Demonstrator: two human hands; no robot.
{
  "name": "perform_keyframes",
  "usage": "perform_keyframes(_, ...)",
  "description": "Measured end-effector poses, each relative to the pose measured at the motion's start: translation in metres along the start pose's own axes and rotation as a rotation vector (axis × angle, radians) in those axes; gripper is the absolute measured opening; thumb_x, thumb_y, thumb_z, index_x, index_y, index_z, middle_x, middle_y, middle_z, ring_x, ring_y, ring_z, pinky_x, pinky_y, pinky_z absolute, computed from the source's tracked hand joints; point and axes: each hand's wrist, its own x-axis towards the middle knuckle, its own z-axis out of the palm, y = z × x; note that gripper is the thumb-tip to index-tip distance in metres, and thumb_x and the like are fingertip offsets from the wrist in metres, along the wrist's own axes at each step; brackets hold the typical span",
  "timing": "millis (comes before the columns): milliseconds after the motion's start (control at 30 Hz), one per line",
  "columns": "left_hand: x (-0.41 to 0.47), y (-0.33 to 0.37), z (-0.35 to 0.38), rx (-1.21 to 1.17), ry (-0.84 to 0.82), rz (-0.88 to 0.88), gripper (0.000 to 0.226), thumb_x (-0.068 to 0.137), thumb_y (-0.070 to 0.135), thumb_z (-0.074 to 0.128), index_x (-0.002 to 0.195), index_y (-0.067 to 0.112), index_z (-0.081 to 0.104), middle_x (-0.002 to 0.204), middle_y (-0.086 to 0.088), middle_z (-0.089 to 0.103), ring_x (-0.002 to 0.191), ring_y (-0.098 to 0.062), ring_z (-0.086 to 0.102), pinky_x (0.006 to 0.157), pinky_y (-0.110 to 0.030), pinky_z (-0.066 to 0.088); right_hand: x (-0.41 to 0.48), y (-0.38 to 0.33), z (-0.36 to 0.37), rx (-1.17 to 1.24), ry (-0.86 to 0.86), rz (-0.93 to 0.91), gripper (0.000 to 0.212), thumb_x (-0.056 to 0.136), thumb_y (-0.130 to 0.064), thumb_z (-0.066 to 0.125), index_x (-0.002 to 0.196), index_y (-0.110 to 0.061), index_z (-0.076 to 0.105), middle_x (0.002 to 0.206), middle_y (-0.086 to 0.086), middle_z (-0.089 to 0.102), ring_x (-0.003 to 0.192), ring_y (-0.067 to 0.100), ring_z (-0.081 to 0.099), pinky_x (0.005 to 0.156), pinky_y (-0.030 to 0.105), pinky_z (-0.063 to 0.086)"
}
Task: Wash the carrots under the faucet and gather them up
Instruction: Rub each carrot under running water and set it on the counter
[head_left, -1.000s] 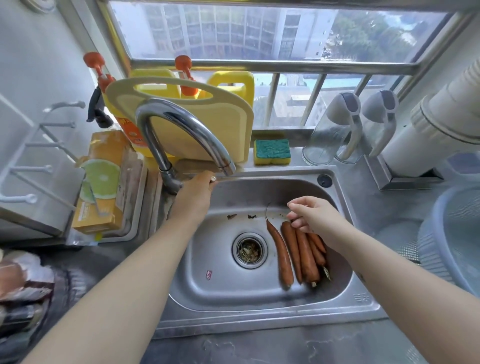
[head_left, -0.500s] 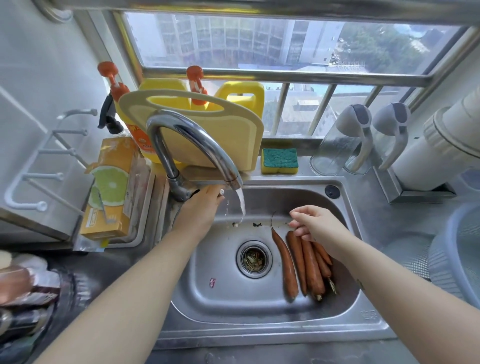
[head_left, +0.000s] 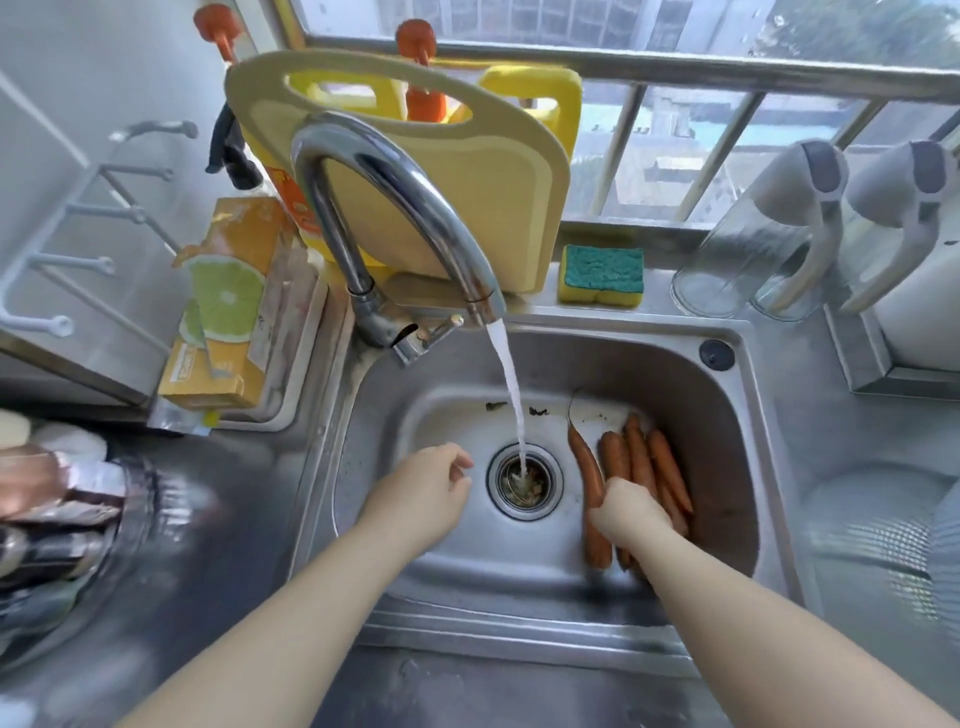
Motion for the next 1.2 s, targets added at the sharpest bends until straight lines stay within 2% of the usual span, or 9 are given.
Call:
perform_keyframes(200, 0.0, -0.006, 0.004, -0.006, -0.009, -0.018, 0.025, 0.093, 0.028, 0.047, 0.116, 0.029, 0.056, 0.11, 0.011, 0.062, 0.096, -0.014, 0.062, 0.089, -0.034, 0.049, 0.034, 0.013, 0.041, -0.219, 0.142, -0.013, 0.085, 0.076, -0.038, 0.043, 0.152, -0.032, 0.006, 0.158, 0.006, -0.021, 0.144, 0.028, -0.023, 0.118, 0.043, -0.008)
perform_keyframes(433, -0.003, -0.005, 0.005, -0.019, -0.035, -0.013, 0.026, 0.093, 0.029, 0.046, 0.117, 0.03, 0.055, 0.095, 0.012, 0.059, 0.097, -0.014, 0.059, 0.086, -0.03, 0.049, 0.023, -0.003, 0.016, 0.032, 0.107, 0.111, 0.063, 0.089, -0.025, 0.044, 0.148, -0.013, 0.026, 0.16, 0.01, 0.011, 0.147, 0.025, 0.016, 0.115, 0.032, 0.022)
perform_keyframes(533, 0.0, -0.002, 0.009, -0.112, -0.093, -0.042, 0.025, 0.094, 0.026, 0.048, 0.117, 0.025, 0.057, 0.11, 0.007, 0.062, 0.097, -0.016, 0.06, 0.088, -0.028, 0.047, -0.009, -0.026, -0.029, 0.086, -0.14, 0.086, 0.073, 0.092, -0.055, 0.039, 0.148, -0.009, 0.027, 0.152, 0.014, 0.035, 0.139, 0.027, 0.034, 0.113, 0.029, 0.022)
perform_keyframes(633, 0.004, 0.006, 0.018, -0.296, -0.156, -0.145, 0.024, 0.094, 0.027, 0.05, 0.117, 0.024, 0.057, 0.12, 0.001, 0.061, 0.104, -0.017, 0.06, 0.088, -0.026, 0.045, -0.035, -0.031, -0.058, -0.031, -0.292, 0.023, 0.1, 0.065, -0.082, 0.04, 0.137, -0.014, 0.05, 0.156, 0.012, 0.026, 0.144, 0.029, 0.023, 0.119, 0.032, 0.011)
perform_keyframes(733, 0.002, 0.026, 0.029, -0.69, -0.303, -0.406, 0.041, 0.097, 0.032, 0.046, 0.135, 0.015, 0.044, 0.132, -0.005, 0.052, 0.111, -0.02, 0.054, 0.095, -0.034, 0.043, -0.052, -0.026, -0.081, 0.127, -0.399, 0.026, 0.064, 0.055, -0.06, 0.052, 0.093, -0.013, 0.074, 0.147, 0.012, 0.043, 0.138, 0.03, 0.036, 0.114, 0.035, 0.025)
perform_keyframes(867, 0.011, 0.051, 0.045, -1.249, -0.231, -0.596, 0.046, 0.1, 0.024, 0.043, 0.143, 0.011, 0.032, 0.141, -0.015, 0.045, 0.125, -0.033, 0.049, 0.1, -0.045, 0.043, -0.077, -0.03, -0.107, 0.278, -0.335, -0.021, 0.035, 0.071, -0.047, 0.06, 0.087, -0.019, 0.075, 0.135, 0.014, 0.055, 0.144, 0.023, 0.021, 0.117, 0.036, 0.023)
perform_keyframes(967, 0.029, 0.068, 0.052, -1.44, -0.095, -0.557, 0.03, 0.101, 0.019, 0.04, 0.128, 0.006, 0.045, 0.119, -0.016, 0.059, 0.101, -0.029, 0.061, 0.097, -0.044, 0.046, -0.088, -0.033, -0.118, 0.426, -0.371, 0.004, 0.042, 0.082, -0.04, 0.055, 0.106, -0.009, 0.071, 0.126, 0.013, 0.062, 0.132, 0.025, 0.046, 0.088, 0.028, 0.05)
perform_keyframes(1067, 0.04, 0.087, 0.052, -1.552, 0.006, -0.587, 0.024, 0.102, 0.02, 0.038, 0.087, 0.003, 0.046, 0.074, -0.011, 0.053, 0.064, -0.02, 0.054, 0.075, -0.04, 0.053, -0.096, -0.035, -0.122, 0.46, -0.365, 0.03, 0.044, 0.087, -0.039, 0.048, 0.104, -0.003, 0.067, 0.129, 0.012, 0.058, 0.124, 0.023, 0.053, 0.07, 0.021, 0.041)
perform_keyframes(1200, 0.047, 0.097, 0.044, -1.699, 0.036, -0.642, 0.04, 0.102, 0.029, 0.032, 0.066, 0.013, 0.036, 0.039, 0.0, 0.038, 0.03, -0.012, 0.035, 0.044, -0.022, 0.035, -0.102, -0.037, -0.122, 0.488, -0.376, -0.023, 0.037, 0.089, -0.035, 0.051, 0.095, -0.002, 0.065, 0.098, 0.021, 0.07, 0.064, 0.02, 0.057, 0.056, 0.027, 0.046)
